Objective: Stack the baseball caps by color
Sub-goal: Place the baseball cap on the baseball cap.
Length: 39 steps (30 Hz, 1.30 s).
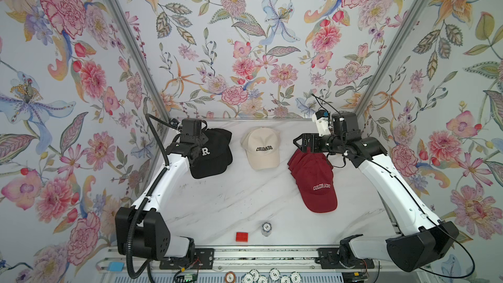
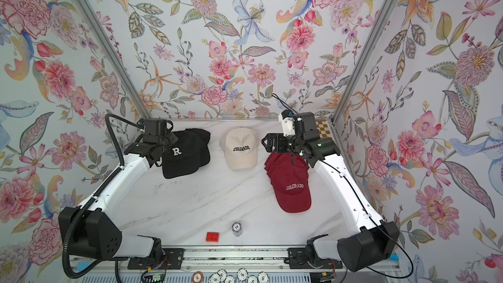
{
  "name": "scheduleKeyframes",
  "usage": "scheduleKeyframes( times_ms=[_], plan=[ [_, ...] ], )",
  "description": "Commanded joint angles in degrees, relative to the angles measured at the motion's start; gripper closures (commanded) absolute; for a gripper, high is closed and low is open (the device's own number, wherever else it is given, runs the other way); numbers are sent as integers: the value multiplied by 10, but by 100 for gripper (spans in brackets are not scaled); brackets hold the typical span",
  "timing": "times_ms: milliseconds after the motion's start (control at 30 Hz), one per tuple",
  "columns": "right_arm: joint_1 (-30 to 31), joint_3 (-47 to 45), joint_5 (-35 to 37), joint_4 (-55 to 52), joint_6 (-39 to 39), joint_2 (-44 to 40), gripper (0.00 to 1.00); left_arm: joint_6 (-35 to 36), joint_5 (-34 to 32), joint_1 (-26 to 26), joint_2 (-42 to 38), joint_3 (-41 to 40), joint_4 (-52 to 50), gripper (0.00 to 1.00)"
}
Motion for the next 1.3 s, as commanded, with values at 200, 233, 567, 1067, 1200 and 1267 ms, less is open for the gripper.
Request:
scheduleKeyframes(
  times_ms=[200,233,567,1067,1200,1267],
  plan=[
    [-12,2,5,-8,4,-7,1,-31,-17,-25,51,29,50,100],
    [-12,3,5,-8,3,-7,1,-32,-20,-27,56,35,46,100],
    [-26,19,-21,-11,-8,13,1,-49,-35,-50,39,78,-5,100],
    [-41,5,-48,-11,-21,3,1,-97,-67,-79,-1,7,-12,100],
    [-44,6,-51,-11,-20,2,1,-77,-89,-78,23,11,6,100],
    [-45,10,-50,-15,-20,5,1,-67,-93,-74,45,22,11,100]
  ],
)
